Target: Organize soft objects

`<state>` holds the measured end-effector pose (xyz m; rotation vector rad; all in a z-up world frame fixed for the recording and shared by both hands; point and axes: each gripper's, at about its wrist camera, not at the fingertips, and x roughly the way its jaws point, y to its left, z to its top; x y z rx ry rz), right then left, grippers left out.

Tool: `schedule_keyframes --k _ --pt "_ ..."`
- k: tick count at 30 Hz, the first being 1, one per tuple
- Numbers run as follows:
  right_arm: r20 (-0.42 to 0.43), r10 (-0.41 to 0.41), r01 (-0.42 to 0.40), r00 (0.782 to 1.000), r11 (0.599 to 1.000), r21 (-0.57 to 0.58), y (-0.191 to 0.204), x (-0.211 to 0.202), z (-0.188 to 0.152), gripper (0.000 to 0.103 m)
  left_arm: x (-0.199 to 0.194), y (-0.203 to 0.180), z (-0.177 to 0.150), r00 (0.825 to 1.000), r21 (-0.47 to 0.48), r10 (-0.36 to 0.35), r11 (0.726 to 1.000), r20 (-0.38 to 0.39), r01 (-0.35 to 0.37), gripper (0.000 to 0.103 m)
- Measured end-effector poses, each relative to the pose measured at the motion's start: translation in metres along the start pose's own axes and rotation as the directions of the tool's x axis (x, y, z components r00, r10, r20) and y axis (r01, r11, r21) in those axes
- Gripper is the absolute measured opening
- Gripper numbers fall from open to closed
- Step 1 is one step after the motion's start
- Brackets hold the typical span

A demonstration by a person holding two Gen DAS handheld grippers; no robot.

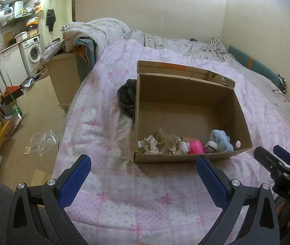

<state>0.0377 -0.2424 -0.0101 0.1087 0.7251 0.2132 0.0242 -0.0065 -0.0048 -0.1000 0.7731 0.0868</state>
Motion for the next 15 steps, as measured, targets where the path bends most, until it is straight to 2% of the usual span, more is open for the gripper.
schedule_keyframes --k 15 --pt "0.006 0.004 -0.004 1.0 1.0 0.0 0.0002 -0.0013 0.0006 0.103 0.0004 -0.0006 -0.0024 1.0 0.01 -0.009 1.0 0.004 0.009 0.102"
